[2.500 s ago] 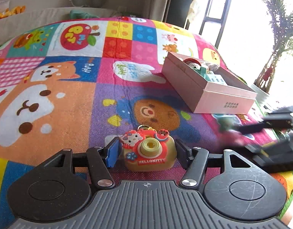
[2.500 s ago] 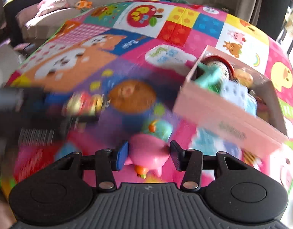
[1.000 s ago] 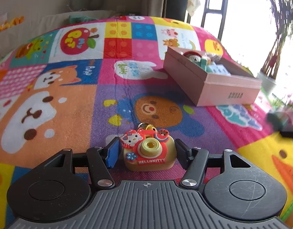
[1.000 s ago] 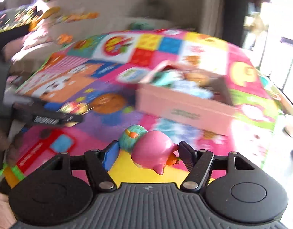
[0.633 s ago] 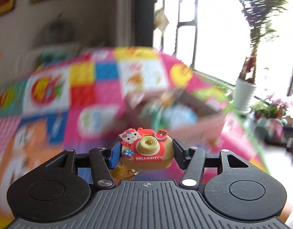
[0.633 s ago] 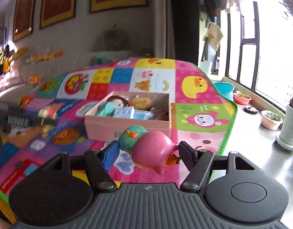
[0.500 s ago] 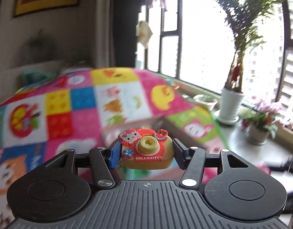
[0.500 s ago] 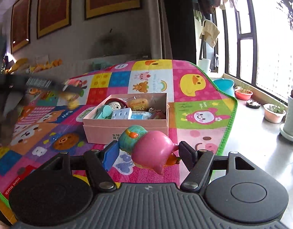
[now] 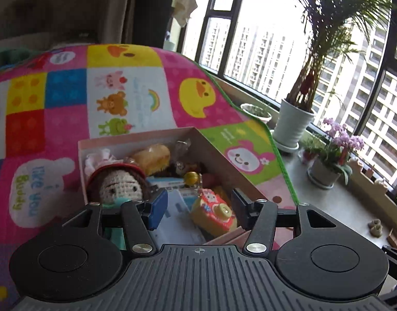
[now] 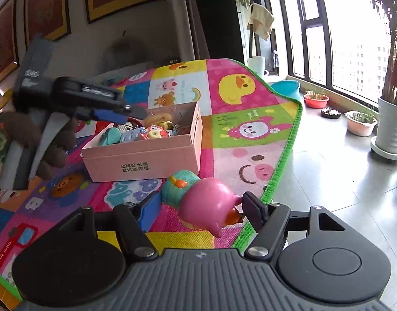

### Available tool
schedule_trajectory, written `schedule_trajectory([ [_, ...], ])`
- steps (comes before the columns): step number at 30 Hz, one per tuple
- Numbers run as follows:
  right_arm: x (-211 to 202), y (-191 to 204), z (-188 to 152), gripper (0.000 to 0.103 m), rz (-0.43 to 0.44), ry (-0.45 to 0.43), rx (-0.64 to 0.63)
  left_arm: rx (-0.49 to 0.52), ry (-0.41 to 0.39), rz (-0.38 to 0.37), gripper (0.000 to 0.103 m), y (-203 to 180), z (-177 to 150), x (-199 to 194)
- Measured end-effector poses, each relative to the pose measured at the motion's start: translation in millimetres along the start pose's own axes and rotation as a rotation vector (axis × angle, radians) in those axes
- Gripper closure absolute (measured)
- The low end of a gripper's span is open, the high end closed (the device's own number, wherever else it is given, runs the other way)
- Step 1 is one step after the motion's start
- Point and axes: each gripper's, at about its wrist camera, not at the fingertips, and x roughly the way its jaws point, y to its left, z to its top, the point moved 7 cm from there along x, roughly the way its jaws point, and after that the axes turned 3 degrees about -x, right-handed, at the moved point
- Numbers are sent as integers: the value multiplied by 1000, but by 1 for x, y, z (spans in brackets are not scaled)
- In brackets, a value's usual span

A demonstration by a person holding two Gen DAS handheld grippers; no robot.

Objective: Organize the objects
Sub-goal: 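Lower the pig toy into the box, open right tool, while left carries Hello Kitty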

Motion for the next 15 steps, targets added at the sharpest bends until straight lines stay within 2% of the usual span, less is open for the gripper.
schedule_trajectory([
  [3, 7, 4, 10, 34, 7, 1, -20, -32, -55, 54, 44, 20, -9, -32],
  [7, 27, 12, 47, 34, 46, 0, -26, -110, -70, 107, 44, 46, -39, -64],
  [12, 80, 27, 108, 34, 102, 27, -25, -192, -61, 111, 45, 69, -72, -87],
  [15, 127, 41, 133, 34, 90, 74, -108, -226, -59, 89, 46, 79, -79, -96],
])
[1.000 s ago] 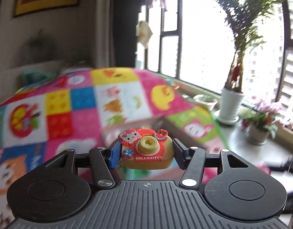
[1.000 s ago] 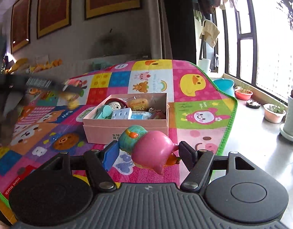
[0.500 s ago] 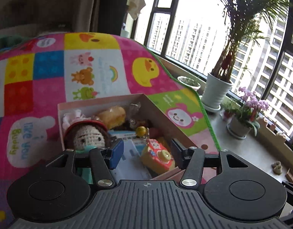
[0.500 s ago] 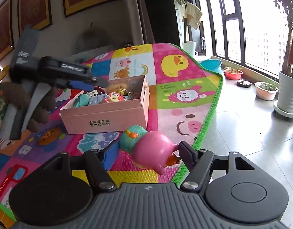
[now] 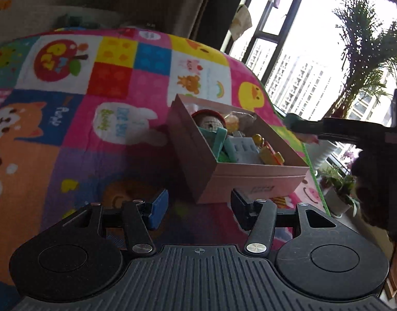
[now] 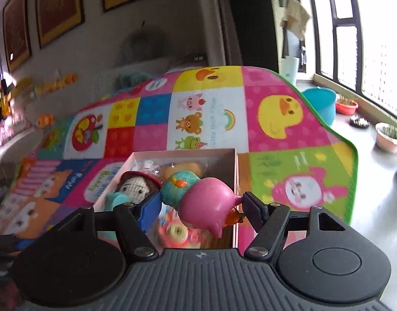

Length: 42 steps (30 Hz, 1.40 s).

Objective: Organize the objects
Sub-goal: 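Lower the pig toy into the box, open right tool, while left carries Hello Kitty, then lower the red Hello Kitty toy into the pink box and open the left tool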

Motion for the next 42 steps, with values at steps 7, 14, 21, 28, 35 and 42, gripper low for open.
schedule_trajectory([
  [7, 88, 13, 17, 33, -53, 135, -163, -59, -32, -17, 47, 22, 1, -16],
  [14, 72, -1, 36, 16, -61, 123, -63, -94, -32, -38, 47, 33, -3, -15],
  [21, 76, -5, 40, 59, 47, 184, 152, -78, -9, -28, 47, 27, -9, -7],
  [28, 103, 3, 16, 61, -20, 191, 130, -42, 15, 50, 47, 28, -10, -7],
  [35, 58, -4, 17, 57, -11, 128, 97, -31, 34, 66, 47, 24, -10, -6],
  [42, -15, -30, -30, 43, -82, 78, 11, 3, 32, 66, 47, 9, -5, -5],
])
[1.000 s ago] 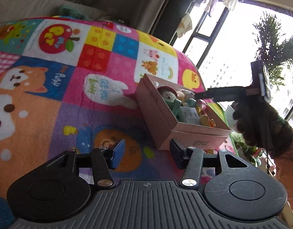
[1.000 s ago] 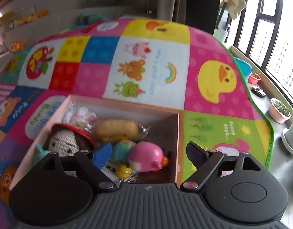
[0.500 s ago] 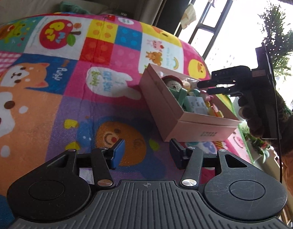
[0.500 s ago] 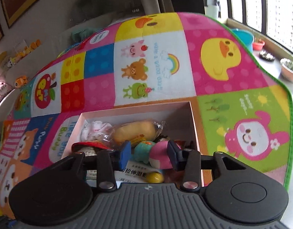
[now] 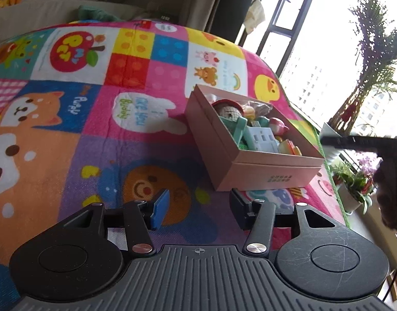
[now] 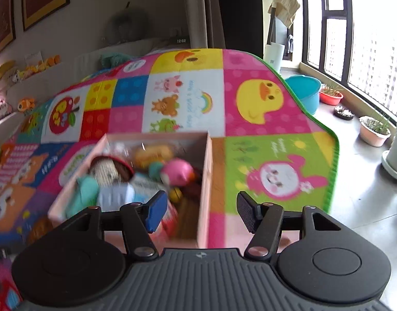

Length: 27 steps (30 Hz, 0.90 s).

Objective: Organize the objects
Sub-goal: 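Lower the red Hello Kitty toy into the pink box and open the left tool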

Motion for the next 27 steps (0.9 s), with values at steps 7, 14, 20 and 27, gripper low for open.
schedule_trajectory([
  [7, -16, 6, -56, 32, -42, -5, -192, 4, -57, -32, 47, -23, 29, 3],
  [14, 5, 26, -63, 32, -8, -23, -211, 62, 6, 73, 47, -38, 61, 61],
  [20, 14, 36, -58, 38, -7, -59, -228, 110, 44, 189, 18, -17, 59, 81],
  [27, 20, 76, -56, 38, 76, -58, -245, 98, -7, 258, 9, 23, 66, 58],
])
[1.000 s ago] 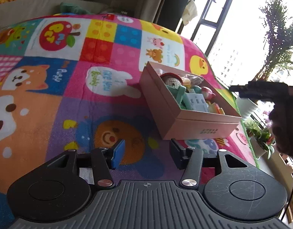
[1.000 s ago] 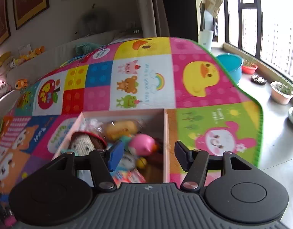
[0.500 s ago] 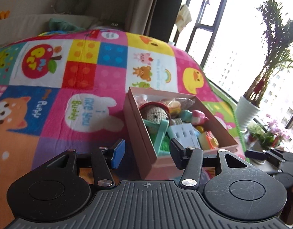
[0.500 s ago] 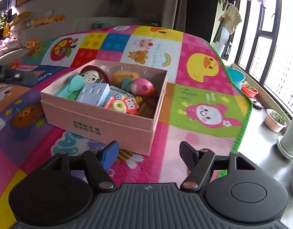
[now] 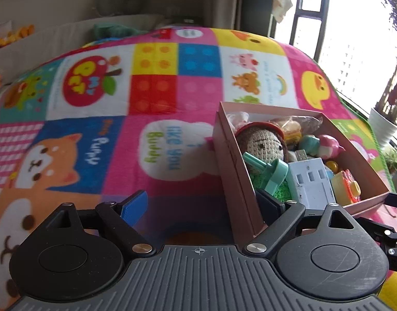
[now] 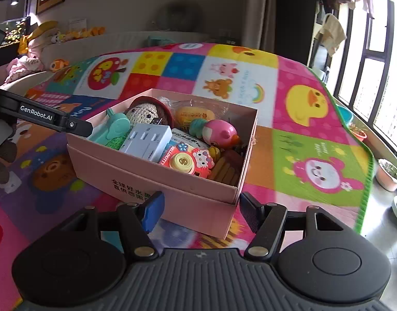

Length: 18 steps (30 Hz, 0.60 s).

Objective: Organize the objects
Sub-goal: 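Lower the red Hello Kitty toy into the pink box and open the left tool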

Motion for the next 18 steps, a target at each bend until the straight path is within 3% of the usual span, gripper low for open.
schedule_trajectory([
  [4, 15, 29, 14, 38, 20, 9, -33, -39, -29, 46, 2, 38, 7, 1],
  [9, 39, 55, 32, 38, 11, 22, -73, -53, -55, 59, 2, 70, 21, 14],
  [18, 61, 71, 45, 38, -79, 31, -171, -88, -56, 10, 2, 82, 24, 28],
])
